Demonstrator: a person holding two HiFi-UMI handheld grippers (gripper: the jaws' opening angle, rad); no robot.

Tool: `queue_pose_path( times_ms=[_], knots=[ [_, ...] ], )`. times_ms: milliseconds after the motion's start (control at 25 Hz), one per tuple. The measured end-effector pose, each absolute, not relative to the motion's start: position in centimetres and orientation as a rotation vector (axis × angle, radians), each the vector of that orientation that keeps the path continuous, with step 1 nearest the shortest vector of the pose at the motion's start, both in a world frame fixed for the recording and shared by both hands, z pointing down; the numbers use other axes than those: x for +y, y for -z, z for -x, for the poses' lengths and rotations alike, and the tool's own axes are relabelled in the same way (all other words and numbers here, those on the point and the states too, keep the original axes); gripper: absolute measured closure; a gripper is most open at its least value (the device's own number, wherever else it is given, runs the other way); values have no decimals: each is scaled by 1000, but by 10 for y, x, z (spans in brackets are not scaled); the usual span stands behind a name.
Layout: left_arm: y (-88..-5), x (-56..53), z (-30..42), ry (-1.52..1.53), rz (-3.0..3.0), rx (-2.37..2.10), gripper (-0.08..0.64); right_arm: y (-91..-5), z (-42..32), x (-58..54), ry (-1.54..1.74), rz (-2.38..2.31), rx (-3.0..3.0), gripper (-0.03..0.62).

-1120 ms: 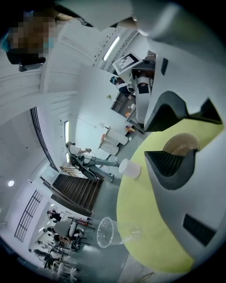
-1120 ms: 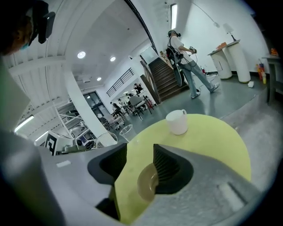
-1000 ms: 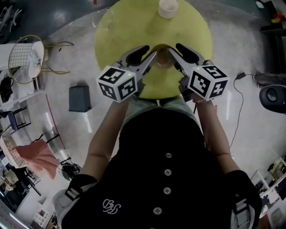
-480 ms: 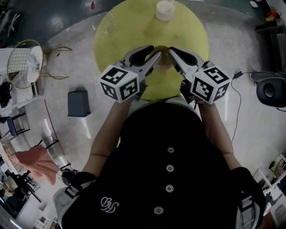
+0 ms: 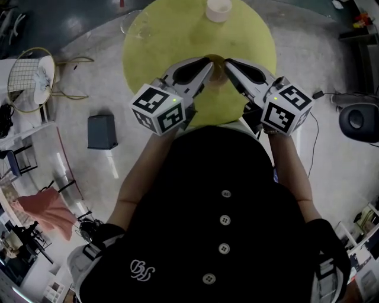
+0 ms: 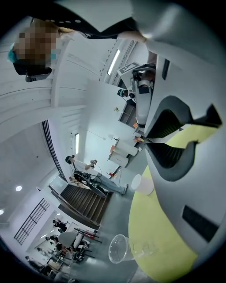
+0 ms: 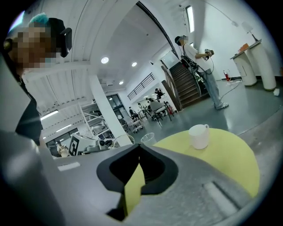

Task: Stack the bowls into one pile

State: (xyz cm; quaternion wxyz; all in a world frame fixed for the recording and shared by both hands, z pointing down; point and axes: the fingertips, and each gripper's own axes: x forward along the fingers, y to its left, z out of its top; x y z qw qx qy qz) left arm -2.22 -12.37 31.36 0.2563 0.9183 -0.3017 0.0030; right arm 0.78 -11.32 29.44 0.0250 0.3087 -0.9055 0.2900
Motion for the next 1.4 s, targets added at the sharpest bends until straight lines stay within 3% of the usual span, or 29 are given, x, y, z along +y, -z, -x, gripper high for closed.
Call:
queue_pose_path(
  times_ms=[1400],
  knots=[
    [-317, -118, 29, 42, -2421, -790, 535, -295, 12, -96, -752, -584, -2715, 588]
  ],
)
